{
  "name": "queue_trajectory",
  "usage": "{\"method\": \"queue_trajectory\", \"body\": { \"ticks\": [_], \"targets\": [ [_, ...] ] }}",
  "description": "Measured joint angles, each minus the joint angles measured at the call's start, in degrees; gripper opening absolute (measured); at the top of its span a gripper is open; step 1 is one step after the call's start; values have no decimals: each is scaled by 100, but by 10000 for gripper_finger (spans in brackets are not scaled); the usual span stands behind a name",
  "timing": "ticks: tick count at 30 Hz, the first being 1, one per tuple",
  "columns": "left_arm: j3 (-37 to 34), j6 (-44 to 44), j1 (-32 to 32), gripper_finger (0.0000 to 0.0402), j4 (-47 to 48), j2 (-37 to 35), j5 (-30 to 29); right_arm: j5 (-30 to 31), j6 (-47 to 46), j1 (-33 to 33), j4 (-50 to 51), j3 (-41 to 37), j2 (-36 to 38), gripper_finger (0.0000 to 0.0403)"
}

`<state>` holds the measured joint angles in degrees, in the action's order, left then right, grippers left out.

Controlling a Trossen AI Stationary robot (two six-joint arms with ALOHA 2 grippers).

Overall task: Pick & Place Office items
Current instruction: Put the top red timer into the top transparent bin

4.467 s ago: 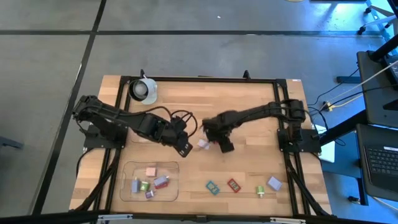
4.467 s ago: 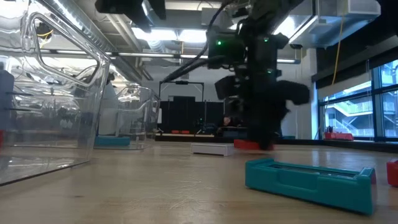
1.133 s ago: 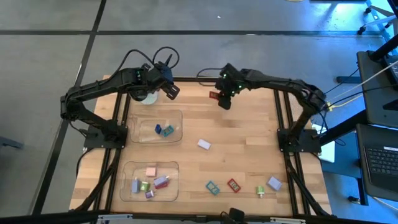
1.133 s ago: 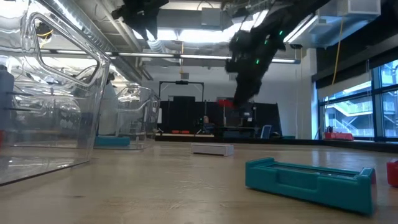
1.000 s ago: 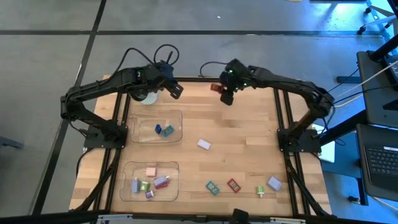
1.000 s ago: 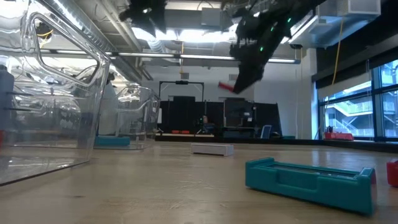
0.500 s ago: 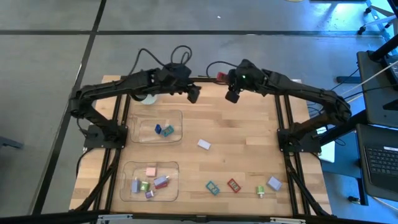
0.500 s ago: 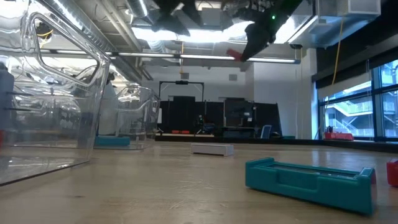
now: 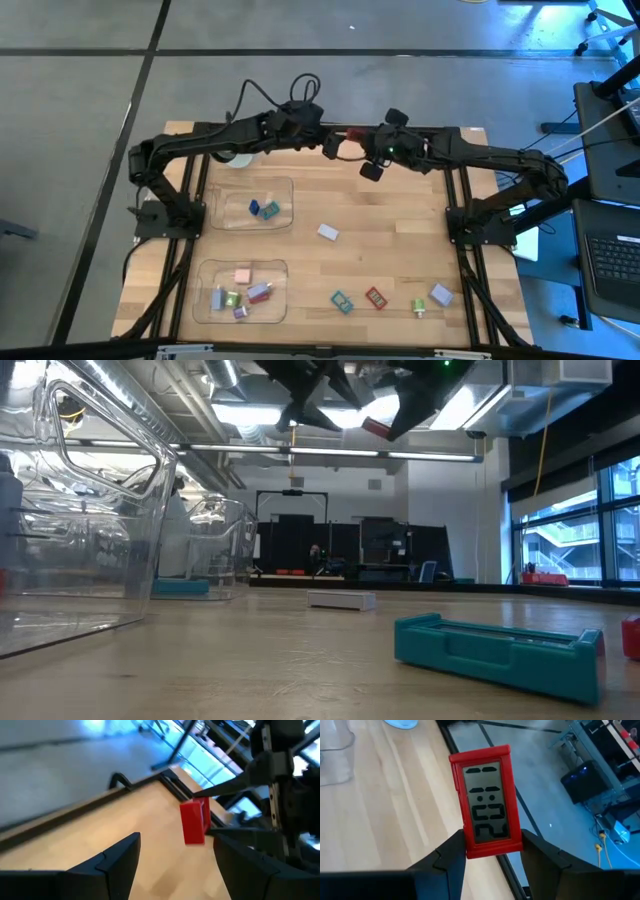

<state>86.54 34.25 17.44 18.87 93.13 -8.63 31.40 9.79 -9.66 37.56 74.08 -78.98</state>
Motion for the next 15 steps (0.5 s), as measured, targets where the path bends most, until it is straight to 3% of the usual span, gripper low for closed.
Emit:
{"method": "queue_trajectory", "body": {
  "ticks": [4,15],
  "targets": [
    [0,117,44,248,-227,109,492,67,-38,163,-2,2,2,162],
    [0,254,41,233,-415,328,884,77,-36,514,0,2,2,162]
  ]
}}
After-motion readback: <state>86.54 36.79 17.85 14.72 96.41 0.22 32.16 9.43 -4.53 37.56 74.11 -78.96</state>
